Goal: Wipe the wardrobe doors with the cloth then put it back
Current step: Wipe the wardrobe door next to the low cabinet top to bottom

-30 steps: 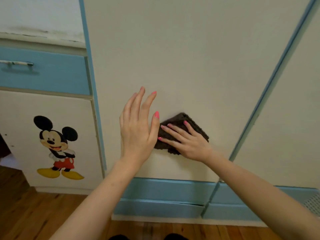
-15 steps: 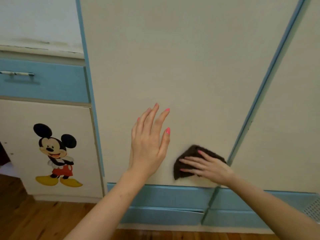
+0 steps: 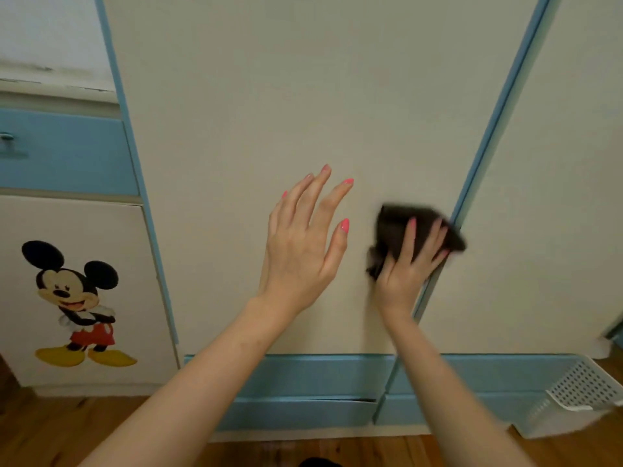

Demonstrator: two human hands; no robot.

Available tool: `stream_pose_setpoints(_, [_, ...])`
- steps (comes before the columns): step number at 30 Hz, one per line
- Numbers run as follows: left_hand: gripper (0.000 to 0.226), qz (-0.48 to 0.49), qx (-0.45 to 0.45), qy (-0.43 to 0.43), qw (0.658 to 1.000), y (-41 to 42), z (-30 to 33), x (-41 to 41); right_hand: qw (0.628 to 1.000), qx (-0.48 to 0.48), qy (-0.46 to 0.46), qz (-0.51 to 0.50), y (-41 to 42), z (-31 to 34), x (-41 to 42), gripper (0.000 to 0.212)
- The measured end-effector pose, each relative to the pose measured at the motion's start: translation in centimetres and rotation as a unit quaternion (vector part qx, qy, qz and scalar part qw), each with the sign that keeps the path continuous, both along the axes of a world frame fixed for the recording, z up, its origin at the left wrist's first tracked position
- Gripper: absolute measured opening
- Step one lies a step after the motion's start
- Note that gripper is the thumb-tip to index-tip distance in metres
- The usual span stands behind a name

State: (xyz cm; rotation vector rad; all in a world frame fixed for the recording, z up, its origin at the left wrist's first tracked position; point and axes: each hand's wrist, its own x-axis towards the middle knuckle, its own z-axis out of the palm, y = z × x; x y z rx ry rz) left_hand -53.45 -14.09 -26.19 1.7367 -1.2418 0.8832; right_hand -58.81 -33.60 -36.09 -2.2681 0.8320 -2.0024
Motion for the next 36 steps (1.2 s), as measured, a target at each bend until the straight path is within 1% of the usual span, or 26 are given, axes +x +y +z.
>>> stream_pose_setpoints(2, [0.044,-0.003,0.005,-0.002,1.0,0.0,0.2,0.0,0.993,0.119,0.009,-0.014,2.3,-7.1,0.4,0.057])
stream_pose_setpoints(3, [0.044,-0.006,0.005,-0.005,1.0,0.1,0.1,-0.1,0.983,0.183,0.005,-0.008,3.5,-9.7,0.7,0.058])
stream_pose_setpoints(5, [0.044,-0.01,0.007,-0.016,1.0,0.6,-0.1,0.0,0.952,0.305,-0.037,0.008,5.4,-12.1,1.6,0.064])
stream_pose_setpoints(7, [0.043,-0.007,0.008,-0.017,1.0,1.3,-0.4,0.4,0.91,0.396,-0.12,0.033,6.4,-11.9,2.2,0.077])
stream_pose_setpoints(8, [0.043,-0.004,0.007,-0.011,1.0,1.6,-0.5,0.6,0.883,0.433,-0.174,0.048,6.6,-11.2,2.3,0.077])
stream_pose_setpoints(10, [0.043,-0.001,0.005,0.001,1.0,2.3,-0.6,0.9,0.809,0.503,-0.296,0.072,6.6,-10.1,2.1,0.068])
stream_pose_setpoints(11, [0.043,-0.002,0.002,0.004,1.0,2.5,-0.6,1.0,0.771,0.53,-0.345,0.075,6.3,-9.6,1.9,0.065])
stream_pose_setpoints(12, [0.044,-0.003,-0.001,0.004,1.0,2.7,-0.6,1.1,0.745,0.546,-0.376,0.075,6.0,-9.2,1.8,0.063])
stream_pose_setpoints(13, [0.044,-0.004,-0.003,0.004,1.0,2.7,-0.5,1.1,0.725,0.559,-0.395,0.077,5.6,-8.9,1.7,0.061])
stream_pose_setpoints(14, [0.044,-0.006,-0.005,0.004,1.0,2.6,-0.4,1.1,0.715,0.567,-0.401,0.076,5.6,-8.4,1.7,0.061])
stream_pose_setpoints(15, [0.044,-0.009,-0.007,0.006,1.0,2.5,-0.2,1.0,0.713,0.57,-0.4,0.077,5.8,-7.9,1.8,0.06])
stream_pose_setpoints(16, [0.044,-0.014,-0.01,0.007,1.0,2.2,0.0,0.8,0.722,0.563,-0.394,0.08,6.2,-7.2,1.9,0.058])
stream_pose_setpoints(17, [0.044,-0.016,-0.01,0.007,1.0,2.0,0.1,0.6,0.74,0.548,-0.381,0.086,6.7,-6.7,2.2,0.057])
stream_pose_setpoints(19, [0.044,-0.026,-0.007,0.001,1.0,1.5,0.2,0.3,0.804,0.48,-0.336,0.103,7.9,-5.2,3.0,0.056])
stream_pose_setpoints(22, [0.044,-0.043,-0.01,-0.01,0.999,1.3,0.7,0.3,0.911,0.327,-0.219,0.121,8.5,-1.7,4.1,0.052])
stream_pose_setpoints(23, [0.044,-0.047,-0.013,-0.014,0.999,1.4,1.0,0.5,0.937,0.272,-0.183,0.122,8.2,0.0,4.3,0.051])
stream_pose_setpoints(25, [0.044,-0.047,-0.025,-0.026,0.998,1.5,2.2,1.2,0.975,0.151,-0.115,0.114,7.1,4.3,4.3,0.052])
stream_pose_setpoints(27, [0.044,-0.044,-0.038,-0.038,0.998,1.6,3.9,1.7,0.992,0.036,-0.061,0.1,5.5,8.9,4.0,0.051])
stream_pose_setpoints(28, [0.044,-0.044,-0.047,-0.043,0.997,1.7,5.0,1.9,0.996,-0.01,-0.037,0.086,4.7,11.0,3.6,0.05])
stream_pose_setpoints(30, [0.043,-0.04,-0.079,-0.056,0.995,1.9,7.2,2.3,0.996,-0.089,0.002,0.027,3.2,13.7,2.9,0.048])
stream_pose_setpoints(32, [0.041,-0.042,-0.104,-0.071,0.991,1.9,9.2,2.5,0.99,-0.139,0.031,-0.024,2.3,14.5,2.4,0.049])
stream_pose_setpoints(33, [0.041,-0.048,-0.112,-0.08,0.989,1.8,10.4,2.6,0.986,-0.159,0.035,-0.032,1.8,14.9,2.4,0.049])
stream_pose_setpoints(36, [0.04,-0.051,-0.119,-0.113,0.985,0.4,16.2,3.0,0.972,-0.229,0.043,-0.013,1.1,18.6,2.7,0.047])
